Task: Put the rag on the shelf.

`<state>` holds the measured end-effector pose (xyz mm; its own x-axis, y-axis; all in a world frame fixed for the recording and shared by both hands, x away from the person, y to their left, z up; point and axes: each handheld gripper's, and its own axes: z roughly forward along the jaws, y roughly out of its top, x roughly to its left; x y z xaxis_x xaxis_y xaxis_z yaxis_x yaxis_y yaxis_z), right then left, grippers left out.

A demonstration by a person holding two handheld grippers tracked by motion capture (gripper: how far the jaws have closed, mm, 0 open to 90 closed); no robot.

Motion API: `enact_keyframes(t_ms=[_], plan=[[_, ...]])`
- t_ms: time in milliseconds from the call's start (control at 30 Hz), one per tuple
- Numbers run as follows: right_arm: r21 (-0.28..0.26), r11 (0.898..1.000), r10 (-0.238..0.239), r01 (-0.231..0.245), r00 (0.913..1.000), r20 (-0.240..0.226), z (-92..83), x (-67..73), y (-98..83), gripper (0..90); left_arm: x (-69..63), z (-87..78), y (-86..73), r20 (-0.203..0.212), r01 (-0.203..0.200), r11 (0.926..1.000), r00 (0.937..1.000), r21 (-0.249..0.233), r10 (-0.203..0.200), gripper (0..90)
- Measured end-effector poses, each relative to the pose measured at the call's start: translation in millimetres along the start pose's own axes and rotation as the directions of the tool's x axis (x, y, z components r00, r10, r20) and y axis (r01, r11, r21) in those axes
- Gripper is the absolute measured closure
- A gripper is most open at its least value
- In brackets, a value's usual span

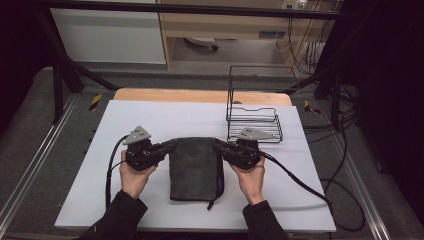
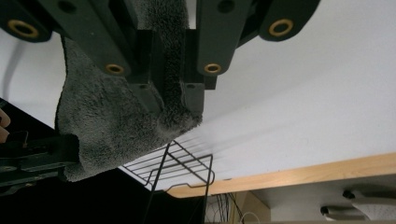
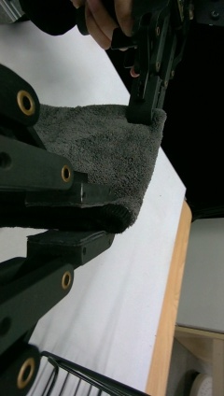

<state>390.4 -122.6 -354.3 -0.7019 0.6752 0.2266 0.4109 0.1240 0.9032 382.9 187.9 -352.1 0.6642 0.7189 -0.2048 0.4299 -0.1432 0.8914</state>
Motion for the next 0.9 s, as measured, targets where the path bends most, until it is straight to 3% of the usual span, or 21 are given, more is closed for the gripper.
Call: enact_keyframes(t_ms=[200,533,900], plan=[[-0.048,0.998,-0.048,0.049,0.9986,0.021,-13.7,8.0,7.8,78.9,-8.6,-7.3,5.6,0.007,-0.019,0.9986,0.9998,-0.050,0.020,80.6],[-0.098,0.992,-0.079,0.082,0.9964,0.029,-29.2,14.5,18.4,79.0,-20.0,-14.8,15.8,0.013,-0.040,0.9928,0.9991,-0.113,0.041,80.6],[-0.145,0.983,-0.103,0.112,0.9923,0.069,-49.3,14.2,28.6,79.0,-33.5,-9.3,30.4,0.028,-0.047,0.9838,0.9982,-0.173,0.053,80.6]])
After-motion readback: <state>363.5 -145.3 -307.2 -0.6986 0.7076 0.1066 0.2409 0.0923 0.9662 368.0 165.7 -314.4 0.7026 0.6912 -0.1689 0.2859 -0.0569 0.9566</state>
